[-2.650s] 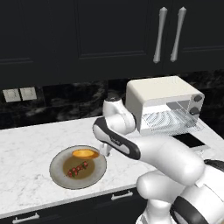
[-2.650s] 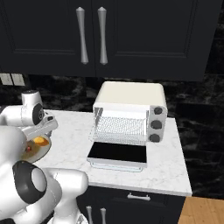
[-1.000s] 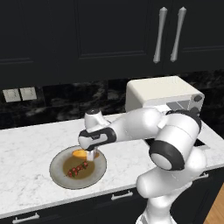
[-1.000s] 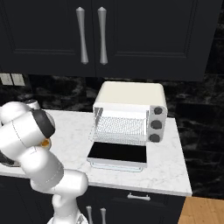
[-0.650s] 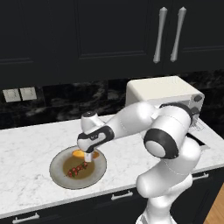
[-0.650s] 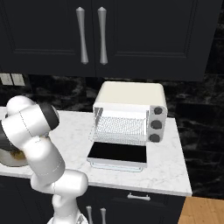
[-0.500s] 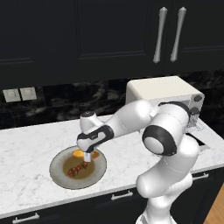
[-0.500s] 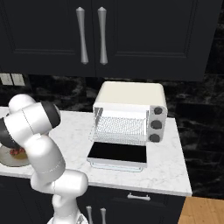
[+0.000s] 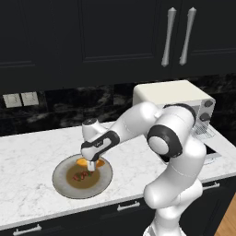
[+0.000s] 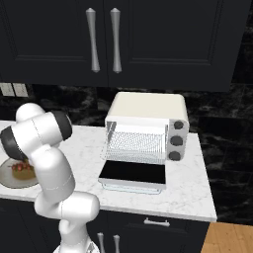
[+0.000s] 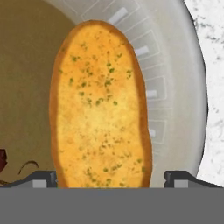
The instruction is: Pick up the kebab skewer and baguette bread, and place them inside the toaster oven. Close the toaster oven door and start by setting the timer.
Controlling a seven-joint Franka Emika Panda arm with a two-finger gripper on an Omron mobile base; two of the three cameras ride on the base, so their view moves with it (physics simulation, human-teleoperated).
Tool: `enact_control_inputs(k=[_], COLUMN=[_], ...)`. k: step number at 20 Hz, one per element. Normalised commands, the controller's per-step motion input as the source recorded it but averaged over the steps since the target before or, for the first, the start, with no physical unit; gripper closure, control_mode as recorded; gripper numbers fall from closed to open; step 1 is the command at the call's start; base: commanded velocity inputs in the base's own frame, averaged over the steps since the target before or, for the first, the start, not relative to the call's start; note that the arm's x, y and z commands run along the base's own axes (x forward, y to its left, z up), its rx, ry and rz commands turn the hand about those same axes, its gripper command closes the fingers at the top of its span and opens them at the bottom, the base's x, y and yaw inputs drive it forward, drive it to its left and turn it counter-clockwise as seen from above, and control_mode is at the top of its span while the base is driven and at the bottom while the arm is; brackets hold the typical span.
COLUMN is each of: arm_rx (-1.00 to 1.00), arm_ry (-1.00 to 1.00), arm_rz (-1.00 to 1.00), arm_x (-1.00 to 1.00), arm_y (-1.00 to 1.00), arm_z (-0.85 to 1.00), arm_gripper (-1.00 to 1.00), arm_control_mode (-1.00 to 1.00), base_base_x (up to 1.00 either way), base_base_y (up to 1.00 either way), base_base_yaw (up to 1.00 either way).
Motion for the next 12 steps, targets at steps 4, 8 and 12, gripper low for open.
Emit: enact_control_inputs(k=[4,8,12], arm_rx=[-0.01,-0.04,-0.04], arm_ry=[0.0,0.0,0.0], arm_rz=[0.06,0.05,0.04], arm_x=[0.0,0.0,0.0], arm_y=[0.0,0.0,0.01], arm_z=[-0.28,-0.56,-0.64], arm_gripper=[-1.0,1.0,1.0], arm_control_mode=[-1.0,-1.0,-1.0], base_base_x=[0.0,0.0,0.0], base_base_y=[0.0,0.0,0.0], base_base_yaw=[0.0,0.0,0.0])
